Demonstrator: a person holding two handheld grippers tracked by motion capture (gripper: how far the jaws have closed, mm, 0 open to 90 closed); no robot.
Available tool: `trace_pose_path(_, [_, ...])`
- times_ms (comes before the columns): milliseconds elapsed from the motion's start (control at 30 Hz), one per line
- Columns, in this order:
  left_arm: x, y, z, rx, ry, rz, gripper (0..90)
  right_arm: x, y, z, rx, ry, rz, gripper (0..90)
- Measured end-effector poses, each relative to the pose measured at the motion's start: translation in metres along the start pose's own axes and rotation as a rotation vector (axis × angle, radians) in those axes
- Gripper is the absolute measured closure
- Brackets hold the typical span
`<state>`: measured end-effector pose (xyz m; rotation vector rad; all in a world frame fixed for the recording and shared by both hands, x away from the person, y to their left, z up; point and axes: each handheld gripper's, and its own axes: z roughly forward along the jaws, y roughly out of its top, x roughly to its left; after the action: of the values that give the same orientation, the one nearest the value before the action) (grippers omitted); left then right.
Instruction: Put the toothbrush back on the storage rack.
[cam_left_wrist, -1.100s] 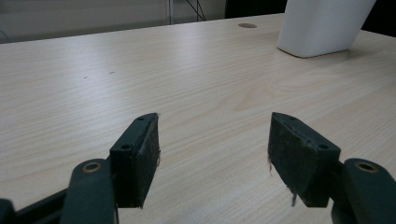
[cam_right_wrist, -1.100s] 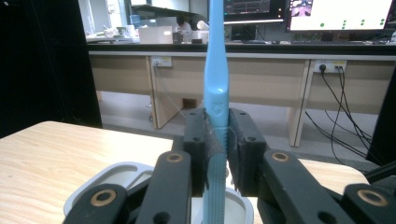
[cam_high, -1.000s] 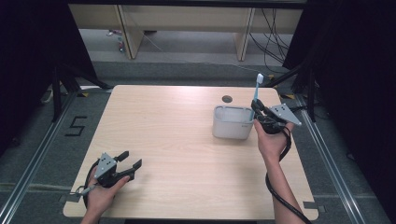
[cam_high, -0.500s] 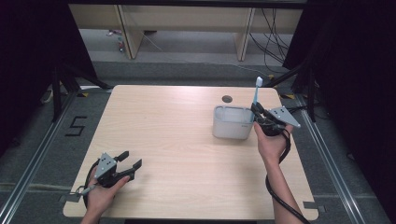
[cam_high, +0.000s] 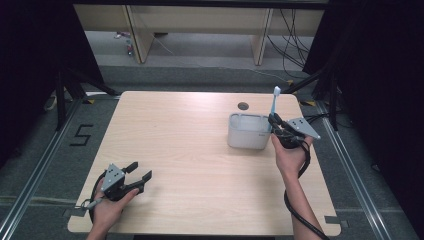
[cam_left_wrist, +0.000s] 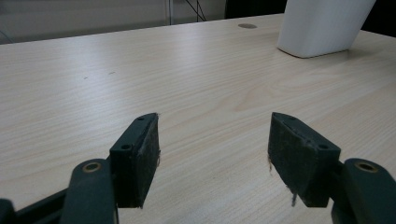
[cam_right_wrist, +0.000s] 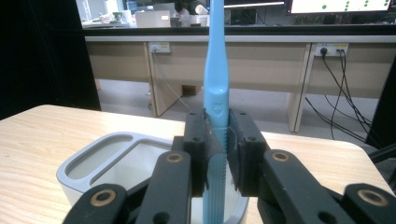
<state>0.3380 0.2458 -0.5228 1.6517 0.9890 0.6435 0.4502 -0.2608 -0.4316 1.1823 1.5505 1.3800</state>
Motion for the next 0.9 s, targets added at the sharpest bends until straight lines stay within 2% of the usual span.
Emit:
trace_pose_path(67, [0.0,0.0,0.0,0.0,0.0,0.0,33.6,-0.001,-0.001,0.0,-0.011,-0.002,-0.01,78.7])
trace_pose_path(100, [0.0,0.0,0.0,0.0,0.0,0.0,33.6,0.0,-0.002,0.001,-0.007,0.02,0.003,78.7])
trace_pose_path(167, [0.0,0.0,0.0,0.0,0.0,0.0,33.6,0.0,-0.003,0.0,0.0,0.01,0.012,78.7])
trace_pose_path(233, [0.0,0.0,0.0,0.0,0.0,-0.002,33.6,-0.001,-0.004,0.0,0.013,-0.001,-0.006,78.7])
trace_pose_path(267, [0.0,0.0,0.0,0.0,0.0,-0.003,33.6,-0.001,-0.005,0.001,0.004,0.017,0.012,78.7])
trace_pose_path(467, [0.0,0.0,0.0,0.0,0.0,-0.002,33.6,-0.001,-0.007,-0.001,0.031,-0.003,-0.01,78.7])
trace_pose_path(533, [0.0,0.0,0.0,0.001,-0.001,-0.002,33.6,-0.001,-0.008,-0.001,0.026,0.005,-0.008,78.7])
trace_pose_path(567, [0.0,0.0,0.0,0.001,-0.001,-0.002,33.6,0.001,-0.009,0.0,0.021,0.007,0.016,78.7])
trace_pose_path(633, [0.0,0.0,0.0,0.001,0.0,-0.001,33.6,-0.001,-0.009,0.0,0.028,0.009,-0.004,78.7])
trace_pose_path(733, [0.0,0.0,0.0,0.001,0.0,-0.002,33.6,-0.001,-0.011,0.0,0.025,0.01,-0.004,78.7])
trace_pose_path(800, [0.0,0.0,0.0,0.001,0.0,-0.002,33.6,0.0,-0.012,-0.001,0.041,0.008,0.015,78.6])
trace_pose_path(833, [0.0,0.0,0.0,0.001,0.0,-0.003,33.6,0.0,-0.013,0.0,0.027,0.013,0.017,78.6])
trace_pose_path(867, [0.0,0.0,0.0,0.001,0.0,-0.003,33.6,-0.002,-0.013,0.0,0.026,0.009,-0.005,78.6])
trace_pose_path(900, [0.0,0.0,0.0,0.001,0.0,-0.003,33.6,-0.002,-0.013,0.0,0.026,0.009,-0.005,78.6])
